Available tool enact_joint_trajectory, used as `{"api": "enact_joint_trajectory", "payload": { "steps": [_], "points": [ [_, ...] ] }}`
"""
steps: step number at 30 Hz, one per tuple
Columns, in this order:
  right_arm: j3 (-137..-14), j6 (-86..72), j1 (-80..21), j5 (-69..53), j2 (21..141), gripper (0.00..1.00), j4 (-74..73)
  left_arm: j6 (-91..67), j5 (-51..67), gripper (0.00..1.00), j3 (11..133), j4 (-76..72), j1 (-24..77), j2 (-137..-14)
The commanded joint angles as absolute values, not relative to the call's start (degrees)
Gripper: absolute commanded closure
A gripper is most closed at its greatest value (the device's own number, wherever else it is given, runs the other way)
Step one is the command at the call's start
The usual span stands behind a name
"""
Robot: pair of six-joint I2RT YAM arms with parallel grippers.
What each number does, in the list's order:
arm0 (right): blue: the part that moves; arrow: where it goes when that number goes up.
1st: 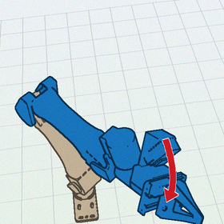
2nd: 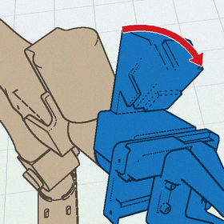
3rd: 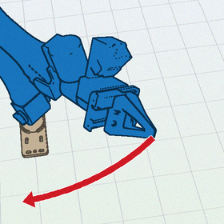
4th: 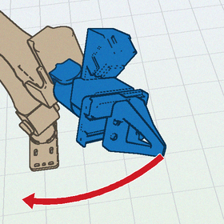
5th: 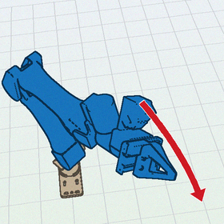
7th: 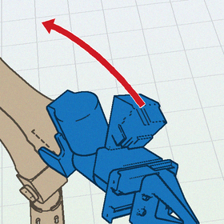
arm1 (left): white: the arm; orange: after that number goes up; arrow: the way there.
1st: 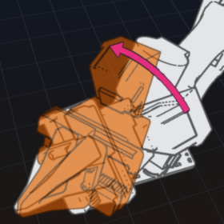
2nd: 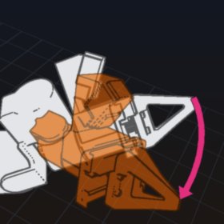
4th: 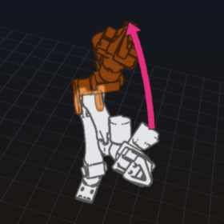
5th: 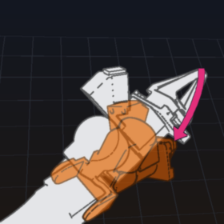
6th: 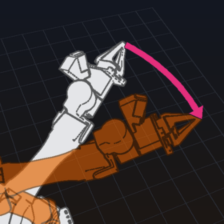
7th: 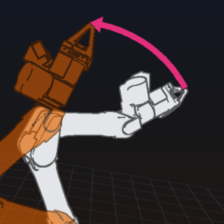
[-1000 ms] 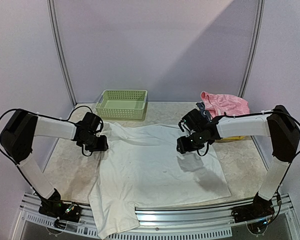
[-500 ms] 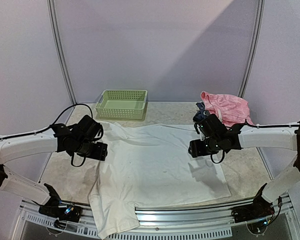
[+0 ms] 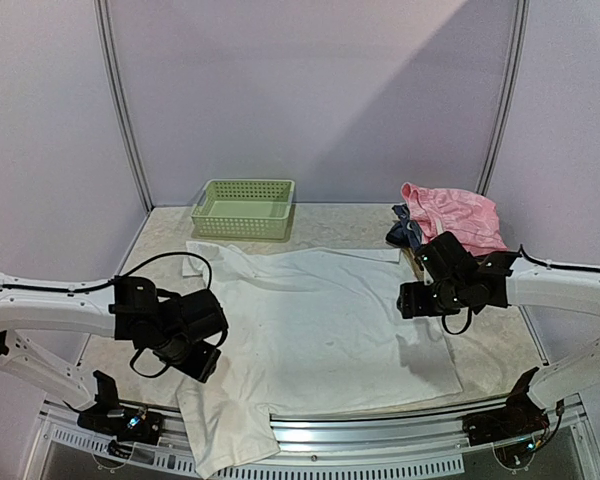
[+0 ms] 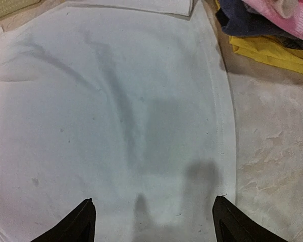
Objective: Fold and stack the mixed laundry pile
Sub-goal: Pick up the flattened T-shirt from the center of the board.
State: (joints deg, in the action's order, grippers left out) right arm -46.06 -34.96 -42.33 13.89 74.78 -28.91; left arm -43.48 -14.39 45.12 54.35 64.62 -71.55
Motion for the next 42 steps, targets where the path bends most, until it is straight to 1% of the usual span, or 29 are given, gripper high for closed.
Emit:
{"api": "enact_joint_trajectory", "payload": {
  "steps": [1,3,6,11,16,18,19,21,22,27,29,31,33,34,35,39,42],
  "points": [
    [-45.6,-37.8,-42.6,18.8,71.1,0.17,-32.8,-51.7,-13.1,0.38,43.9,64.0,70.9,-71.2],
    [-45.7,-38.0,-42.6,19.1,70.8,0.15,-33.3,-54.5,-12.9,0.39,43.1,66.7,73.3,-71.2],
    [-46.0,-38.2,-42.5,19.3,71.0,0.13,-34.1,-57.9,-11.6,0.4,40.6,66.1,75.2,-70.5],
    [-46.0,-38.4,-42.6,19.2,71.2,0.13,-34.0,-61.6,-10.5,0.45,34.5,56.5,75.6,-68.7],
    [-46.0,-38.3,-42.5,19.5,71.0,0.13,-34.2,-63.1,-11.1,0.52,31.6,47.8,75.6,-71.3],
    [-46.0,-38.1,-42.6,19.9,71.1,0.13,-34.6,-63.0,-11.0,0.6,30.9,44.9,75.6,-72.8],
    [-46.0,-38.1,-42.6,20.3,71.2,0.13,-34.7,-62.6,-11.0,0.68,30.8,43.1,75.5,-73.5],
    [-45.9,-38.4,-42.6,21.6,71.2,0.13,-34.9,-61.7,-11.6,0.88,31.2,40.7,75.3,-74.5],
    [-45.9,-38.8,-42.6,22.2,71.2,0.13,-35.0,-61.0,-12.4,1.0,32.1,40.5,75.2,-74.7],
    [-45.8,-41.5,-42.5,24.7,70.8,0.14,-36.4,-57.4,-22.2,1.0,38.4,46.3,73.3,-71.9],
    [-45.7,-42.6,-42.5,25.1,70.2,0.14,-37.3,-54.6,-24.1,1.0,38.8,44.2,70.4,-69.1],
    [-45.5,-44.0,-42.4,24.6,69.6,0.13,-38.2,-51.7,-24.9,1.0,38.7,42.0,66.7,-67.1],
    [-44.9,-45.2,-42.2,23.2,69.1,0.22,-38.8,-48.9,-25.9,1.0,38.7,40.6,63.1,-66.3],
    [-44.6,-46.4,-42.1,22.3,68.6,0.24,-39.1,-47.7,-26.2,1.0,38.7,39.4,61.3,-66.2],
    [-44.2,-46.9,-41.6,21.5,68.2,0.24,-39.2,-46.5,-26.2,1.0,38.5,38.0,59.8,-66.1],
    [-41.3,-50.6,-37.3,16.3,66.4,0.2,-39.7,-42.5,-23.3,1.0,36.5,31.4,53.5,-66.6],
    [-39.4,-52.6,-35.4,13.7,65.8,0.22,-41.3,-40.5,-21.5,1.0,35.2,27.4,51.4,-67.8]
  ]
}}
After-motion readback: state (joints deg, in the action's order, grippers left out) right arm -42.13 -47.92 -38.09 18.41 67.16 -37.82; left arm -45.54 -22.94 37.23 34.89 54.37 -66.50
